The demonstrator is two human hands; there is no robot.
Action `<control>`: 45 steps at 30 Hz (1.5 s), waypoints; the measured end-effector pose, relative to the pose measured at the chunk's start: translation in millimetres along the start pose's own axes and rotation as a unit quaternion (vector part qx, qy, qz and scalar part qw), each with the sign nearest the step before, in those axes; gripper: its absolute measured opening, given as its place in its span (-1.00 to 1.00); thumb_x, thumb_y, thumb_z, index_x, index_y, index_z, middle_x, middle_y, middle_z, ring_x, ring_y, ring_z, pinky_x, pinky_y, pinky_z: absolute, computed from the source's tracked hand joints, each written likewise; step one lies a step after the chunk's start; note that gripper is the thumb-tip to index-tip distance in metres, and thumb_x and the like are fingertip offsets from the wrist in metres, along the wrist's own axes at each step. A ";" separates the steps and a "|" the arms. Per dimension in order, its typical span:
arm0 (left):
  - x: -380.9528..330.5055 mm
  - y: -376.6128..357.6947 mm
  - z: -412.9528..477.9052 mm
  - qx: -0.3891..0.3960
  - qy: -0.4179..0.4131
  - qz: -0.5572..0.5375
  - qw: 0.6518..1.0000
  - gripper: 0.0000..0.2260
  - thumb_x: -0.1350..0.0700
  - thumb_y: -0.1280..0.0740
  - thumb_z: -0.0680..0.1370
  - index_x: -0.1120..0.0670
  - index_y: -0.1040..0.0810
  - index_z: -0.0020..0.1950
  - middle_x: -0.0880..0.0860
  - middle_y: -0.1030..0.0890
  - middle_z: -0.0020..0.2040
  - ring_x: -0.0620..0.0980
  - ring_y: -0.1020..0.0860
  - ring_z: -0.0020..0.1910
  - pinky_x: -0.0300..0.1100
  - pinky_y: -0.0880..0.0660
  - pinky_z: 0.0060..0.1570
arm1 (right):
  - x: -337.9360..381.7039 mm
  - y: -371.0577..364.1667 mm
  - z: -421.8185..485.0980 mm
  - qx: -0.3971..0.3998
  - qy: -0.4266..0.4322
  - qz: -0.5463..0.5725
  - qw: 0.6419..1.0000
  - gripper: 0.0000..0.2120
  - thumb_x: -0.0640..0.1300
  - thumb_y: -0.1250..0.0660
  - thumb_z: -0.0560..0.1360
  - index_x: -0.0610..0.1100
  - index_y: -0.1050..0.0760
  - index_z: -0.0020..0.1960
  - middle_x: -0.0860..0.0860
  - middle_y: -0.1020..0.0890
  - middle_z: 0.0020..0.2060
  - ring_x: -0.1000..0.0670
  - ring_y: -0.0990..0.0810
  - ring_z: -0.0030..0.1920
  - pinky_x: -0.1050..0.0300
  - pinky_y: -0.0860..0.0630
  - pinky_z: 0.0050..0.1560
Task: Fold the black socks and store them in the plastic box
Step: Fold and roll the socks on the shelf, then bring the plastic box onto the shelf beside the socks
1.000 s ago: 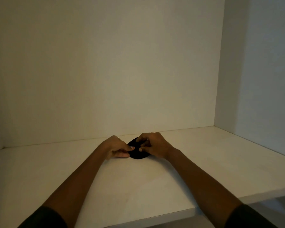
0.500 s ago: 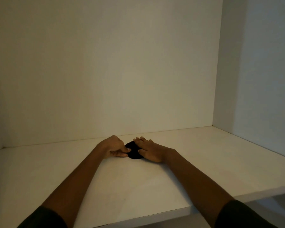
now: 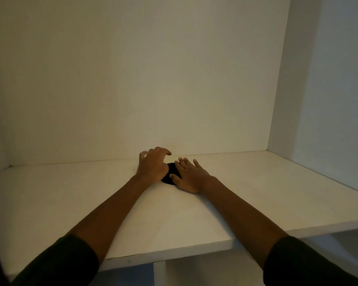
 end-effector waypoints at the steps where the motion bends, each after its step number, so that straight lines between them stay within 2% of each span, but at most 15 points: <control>1: -4.7 -6.7 -1.6 0.019 -0.012 0.013 1.000 -0.56 0.22 -0.14 0.55 0.01 -0.33 0.43 -0.02 -0.27 0.50 -0.05 -0.19 0.49 0.06 0.06 0.47 | -0.2 -0.6 0.4 0.003 -0.001 0.003 1.000 -0.37 0.12 0.10 0.61 -0.21 0.10 0.55 -0.13 0.03 0.55 -0.06 0.10 0.56 -0.07 0.17 0.53; 3: -5.7 -32.7 -4.4 0.105 -0.010 0.047 0.993 -0.55 0.03 0.02 0.64 0.02 -0.11 0.55 -0.03 -0.05 0.58 -0.09 0.05 0.56 0.12 0.28 0.47 | 0.2 -2.2 -0.6 0.016 -0.002 0.022 1.000 -0.37 0.11 0.08 0.61 -0.19 0.13 0.55 -0.13 0.05 0.55 -0.06 0.12 0.56 -0.05 0.18 0.53; 6: 3.3 -60.4 -8.3 0.188 0.013 0.072 0.979 -0.35 -0.26 0.19 0.58 0.09 0.05 0.57 0.07 0.06 0.59 -0.02 0.12 0.57 0.12 0.27 0.48 | 0.5 -2.5 -3.5 0.035 -0.006 0.068 0.997 -0.39 0.04 0.05 0.61 -0.19 0.15 0.55 -0.13 0.06 0.55 -0.06 0.13 0.56 0.00 0.17 0.54; 10: 8.3 -61.9 0.1 0.181 0.008 -0.004 0.983 0.02 -0.53 0.31 0.32 0.15 -0.29 0.44 0.22 -0.34 0.41 0.14 -0.26 0.44 0.07 -0.16 0.45 | -0.6 -1.7 -2.2 0.042 -0.019 0.069 0.997 -0.40 0.03 0.04 0.61 -0.20 0.13 0.54 -0.15 0.06 0.55 -0.10 0.12 0.55 -0.01 0.17 0.54; 13: 11.6 -64.2 3.0 0.213 0.026 -0.015 0.977 -0.08 -0.50 0.24 0.37 0.15 -0.39 0.33 0.19 -0.47 0.22 0.14 -0.42 0.25 0.03 -0.31 0.32 | -3.1 -5.0 0.4 0.049 -0.035 0.050 0.997 -0.41 0.05 0.08 0.61 -0.17 0.15 0.55 -0.15 0.09 0.55 -0.14 0.14 0.55 -0.06 0.21 0.54; 19: 16.0 -71.1 1.9 0.221 0.026 -0.004 0.975 -0.07 -0.53 0.26 0.34 0.11 -0.44 0.27 0.16 -0.50 0.14 0.14 -0.45 0.20 0.03 -0.33 0.28 | -4.4 -14.8 3.8 0.053 -0.037 0.082 0.995 -0.40 0.07 0.07 0.61 -0.15 0.14 0.55 -0.17 0.09 0.54 -0.15 0.14 0.55 -0.10 0.18 0.54; 23: 5.9 -54.8 1.2 0.258 0.081 -0.094 0.958 -0.17 -0.46 0.21 0.45 0.07 -0.41 0.40 0.12 -0.44 0.38 0.13 -0.36 0.38 -0.01 -0.19 0.42 | -15.8 0.1 3.9 0.021 -0.050 0.201 0.978 -0.48 0.06 0.04 0.62 -0.12 -0.10 0.52 -0.18 -0.12 0.52 -0.21 -0.13 0.50 -0.09 -0.08 0.50; 26: -1.1 -41.6 -9.6 0.261 0.130 -0.189 0.938 -0.27 -0.35 0.20 0.54 0.07 -0.14 0.55 0.08 -0.14 0.55 0.07 -0.13 0.53 -0.05 0.01 0.51 | -32.7 19.4 -10.5 -0.039 -0.095 0.387 0.916 -0.50 0.06 -0.03 0.63 -0.07 -0.13 0.52 -0.08 -0.19 0.51 -0.12 -0.17 0.51 -0.01 -0.07 0.52; 30: -9.8 -11.2 -14.0 0.178 0.077 -0.087 0.977 -0.43 -0.19 0.10 0.63 0.06 -0.01 0.57 0.11 0.17 0.58 0.15 0.16 0.55 0.12 0.17 0.51 | -46.5 41.5 -31.8 -0.157 -0.112 0.448 0.873 -0.62 -0.09 -0.11 0.61 -0.15 -0.39 0.39 -0.09 -0.44 0.39 -0.07 -0.37 0.41 0.12 -0.22 0.43; 33: -30.3 21.6 -29.1 0.157 0.035 0.056 0.985 -0.43 -0.20 -0.01 0.61 0.05 -0.11 0.55 0.11 0.02 0.58 0.12 0.07 0.56 0.09 0.15 0.50 | -49.3 76.9 -68.4 -0.277 -0.096 0.483 0.825 -0.73 -0.24 -0.17 0.53 -0.18 -0.63 0.05 -0.12 -0.68 0.01 -0.09 -0.63 0.08 0.08 -0.48 0.19; 35: -64.7 37.5 -60.4 0.111 0.011 0.076 0.991 -0.46 -0.21 -0.03 0.60 0.08 -0.28 0.47 0.16 -0.26 0.51 0.15 -0.18 0.50 0.06 -0.04 0.48 | -53.1 94.3 -104.7 -0.369 -0.067 0.496 0.783 -0.76 -0.31 -0.17 0.49 -0.22 -0.62 -0.09 -0.10 -0.67 -0.24 -0.06 -0.67 -0.20 0.02 -0.60 0.02; 37: -109.1 35.5 -101.4 0.071 -0.038 0.057 0.995 -0.49 -0.22 -0.05 0.59 0.09 -0.41 0.37 0.15 -0.46 0.38 0.16 -0.37 0.36 0.05 -0.22 0.40 | -55.0 102.3 -147.7 -0.467 -0.030 0.474 0.746 -0.78 -0.35 -0.15 0.49 -0.27 -0.57 -0.16 -0.08 -0.59 -0.39 -0.02 -0.58 -0.36 0.09 -0.57 -0.24; 40: -148.8 -2.5 -147.8 0.075 -0.058 0.069 0.993 -0.51 -0.18 -0.05 0.60 0.09 -0.42 0.37 0.11 -0.48 0.35 0.11 -0.37 0.38 -0.01 -0.17 0.42 | -47.0 91.6 -217.4 -0.575 0.019 0.437 0.691 -0.79 -0.33 -0.10 0.48 -0.22 -0.47 -0.23 0.00 -0.46 -0.46 0.00 -0.40 -0.47 0.15 -0.34 -0.44; 43: -162.2 -20.7 -163.6 -0.025 -0.090 0.110 0.990 -0.59 -0.14 -0.08 0.59 0.11 -0.59 0.01 0.10 -0.66 -0.06 0.08 -0.60 -0.08 -0.10 -0.45 -0.10 | -45.3 48.7 -266.0 -0.610 0.052 0.475 0.632 -0.79 -0.25 -0.07 0.47 -0.09 -0.35 -0.31 0.17 -0.38 -0.46 0.13 -0.30 -0.46 0.27 -0.25 -0.44; 45: -162.6 -20.2 -168.1 -0.111 -0.110 0.129 0.979 -0.61 -0.10 -0.12 0.55 0.09 -0.57 -0.29 0.04 -0.59 -0.41 0.02 -0.53 -0.45 -0.21 -0.35 -0.43 | -50.8 13.9 -282.9 -0.606 0.048 0.510 0.609 -0.78 -0.22 -0.06 0.46 -0.08 -0.29 -0.35 0.21 -0.33 -0.48 0.19 -0.27 -0.47 0.34 -0.23 -0.44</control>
Point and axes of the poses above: each hand's wrist, its own z-axis towards the middle knuckle, its own y-axis out of the back of the hand, x = y × z, the point moved 7 cm from there along z, towards the middle knuckle
